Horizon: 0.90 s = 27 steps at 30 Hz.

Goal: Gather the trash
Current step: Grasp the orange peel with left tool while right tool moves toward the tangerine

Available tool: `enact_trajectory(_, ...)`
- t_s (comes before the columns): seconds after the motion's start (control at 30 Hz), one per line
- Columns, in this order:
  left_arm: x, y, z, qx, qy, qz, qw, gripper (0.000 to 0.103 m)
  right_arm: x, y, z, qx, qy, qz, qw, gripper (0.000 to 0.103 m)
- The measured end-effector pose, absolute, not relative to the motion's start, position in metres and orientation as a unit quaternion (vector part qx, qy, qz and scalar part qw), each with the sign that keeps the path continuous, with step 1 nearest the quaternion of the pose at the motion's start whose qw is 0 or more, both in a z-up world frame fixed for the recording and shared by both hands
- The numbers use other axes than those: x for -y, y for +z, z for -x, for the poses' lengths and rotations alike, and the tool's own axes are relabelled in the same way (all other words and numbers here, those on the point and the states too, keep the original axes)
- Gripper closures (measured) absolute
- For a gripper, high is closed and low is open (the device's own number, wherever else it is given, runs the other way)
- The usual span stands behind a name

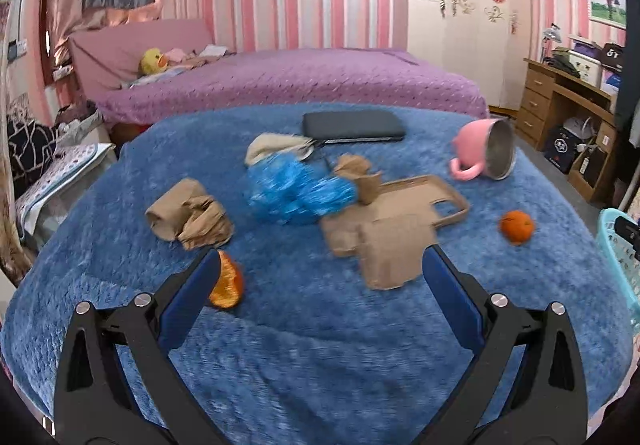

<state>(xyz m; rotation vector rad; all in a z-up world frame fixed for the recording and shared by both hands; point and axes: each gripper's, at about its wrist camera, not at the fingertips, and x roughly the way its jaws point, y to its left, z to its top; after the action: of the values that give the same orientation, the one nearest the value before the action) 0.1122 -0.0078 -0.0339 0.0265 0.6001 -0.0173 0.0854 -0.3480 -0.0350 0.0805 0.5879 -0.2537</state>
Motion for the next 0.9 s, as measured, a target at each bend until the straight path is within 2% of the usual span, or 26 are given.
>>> enact_trajectory(0.53,-0.058,-0.060,-0.133,-0.354,0.008,0.026,0.935,0.005,0.303,-0.048,-0.111,-0.310,-0.111,-0.004,0.944,0.017)
enact_trajectory(0.63,-0.065,-0.060,-0.134,-0.351,0.016,0.029,0.936,0.006,0.295,-0.051,-0.116,-0.318,-0.111,0.008,0.942,0.011)
enact_trajectory(0.8,-0.074,-0.064,-0.141,-0.364,0.019,0.041,0.930,0.006,0.286,-0.052,-0.123,-0.332,-0.095,0.022,0.938,0.011)
enact_trajectory(0.9,-0.075,-0.067,-0.144,-0.372,0.015,0.048,0.927,0.010,0.283,-0.050,-0.124,-0.331,-0.089,0.026,0.939,0.011)
